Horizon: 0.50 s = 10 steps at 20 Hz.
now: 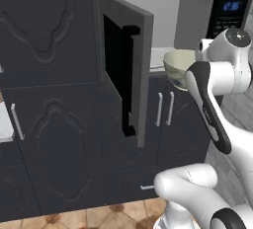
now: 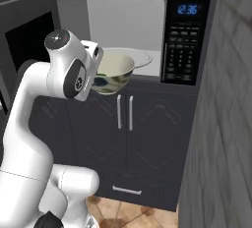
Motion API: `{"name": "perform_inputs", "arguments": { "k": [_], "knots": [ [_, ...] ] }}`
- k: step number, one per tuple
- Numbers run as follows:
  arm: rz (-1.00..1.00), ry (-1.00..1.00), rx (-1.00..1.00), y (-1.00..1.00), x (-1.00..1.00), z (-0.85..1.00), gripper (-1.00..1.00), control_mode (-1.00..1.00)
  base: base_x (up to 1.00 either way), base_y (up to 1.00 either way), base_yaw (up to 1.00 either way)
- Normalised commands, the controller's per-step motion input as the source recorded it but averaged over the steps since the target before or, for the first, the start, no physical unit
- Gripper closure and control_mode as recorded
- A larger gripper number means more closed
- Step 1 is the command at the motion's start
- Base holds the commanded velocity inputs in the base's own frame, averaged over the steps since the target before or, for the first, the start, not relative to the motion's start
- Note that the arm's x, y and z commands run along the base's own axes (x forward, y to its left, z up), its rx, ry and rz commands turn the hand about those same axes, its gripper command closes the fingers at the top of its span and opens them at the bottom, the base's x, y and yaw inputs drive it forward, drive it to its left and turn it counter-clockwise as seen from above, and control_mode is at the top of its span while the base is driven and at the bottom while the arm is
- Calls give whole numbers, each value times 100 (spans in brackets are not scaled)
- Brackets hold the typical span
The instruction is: Pick the avocado from the sink and place it in the bowl. Then pick the bowl and place it in the microwave. Then close the microwave door and press the start button.
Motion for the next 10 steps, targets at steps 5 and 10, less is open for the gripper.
{"name": "perform_inputs", "arguments": {
  "k": [5,10],
  "knots": [
    [0,0,0,0,0,0,100,100,55,-29,15],
    [0,0,0,0,0,0,100,100,49,-29,17]
  ]
}}
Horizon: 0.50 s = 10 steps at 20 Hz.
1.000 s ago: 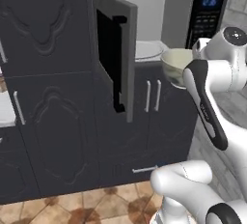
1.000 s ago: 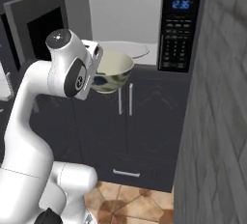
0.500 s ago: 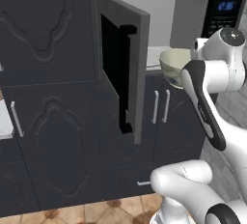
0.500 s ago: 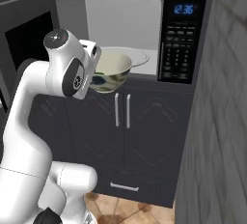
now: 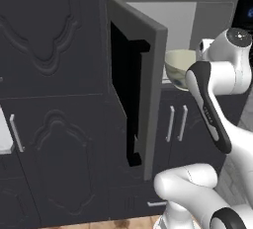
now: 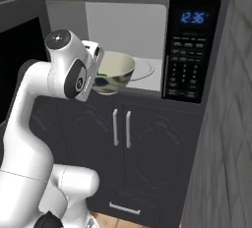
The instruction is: Pick the avocado from the sink and place it in the bowl. Then pick the bowl and place it in the microwave. Then close the microwave door and press the start button.
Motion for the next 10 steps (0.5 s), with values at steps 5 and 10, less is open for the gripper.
{"name": "perform_inputs", "arguments": {
  "k": [5,10],
  "knots": [
    [0,0,0,0,0,0,100,100,19,-9,13],
    [0,0,0,0,0,0,100,100,5,-1,9]
  ]
}}
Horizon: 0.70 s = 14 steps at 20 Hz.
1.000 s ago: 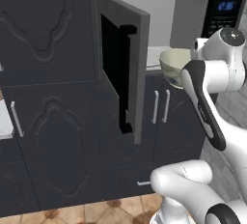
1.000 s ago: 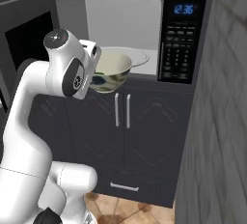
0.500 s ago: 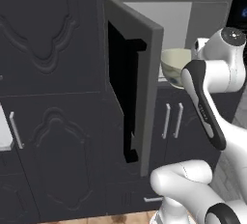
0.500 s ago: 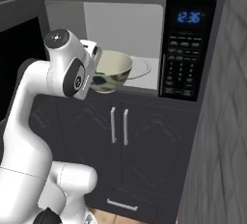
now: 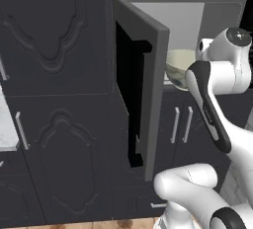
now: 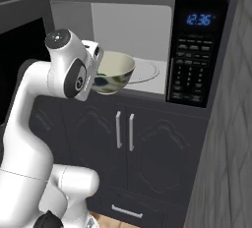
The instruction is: Pick the avocado from the sink and place it in the bowl. Then pick the bowl and place it in the microwave. Then close the microwave door and press the start button.
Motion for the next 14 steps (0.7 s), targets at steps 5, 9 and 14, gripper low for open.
{"name": "perform_inputs", "arguments": {
  "k": [5,9,14],
  "knots": [
    [17,0,0,0,69,-16,100,-100,0,0,0],
    [16,-1,0,0,100,-3,100,-100,0,0,0],
    [2,0,0,0,100,0,100,-100,0,0,0]
  ]
}}
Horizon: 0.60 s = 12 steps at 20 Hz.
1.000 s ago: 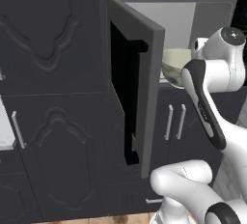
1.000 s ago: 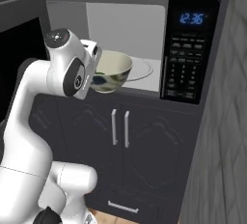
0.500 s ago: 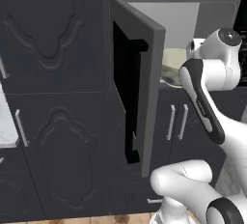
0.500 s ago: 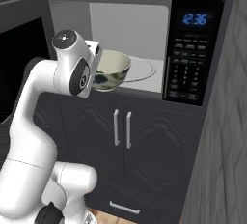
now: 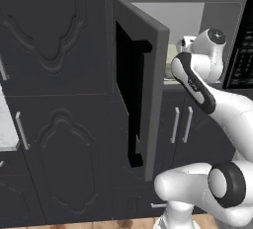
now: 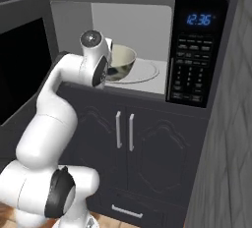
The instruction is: Pick the avocado from the sink and place it in the bowl. Then pick the bowl and place it in the microwave. Then close the microwave door and press the start button.
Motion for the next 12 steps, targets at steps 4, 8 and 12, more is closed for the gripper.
{"name": "perform_inputs", "arguments": {
  "k": [4,8,12],
  "knots": [
    [0,2,0,0,100,-2,100,-100,0,0,0],
    [0,7,0,0,100,-16,100,-100,0,0,0],
    [0,9,0,0,100,-32,100,-100,0,0,0]
  ]
}}
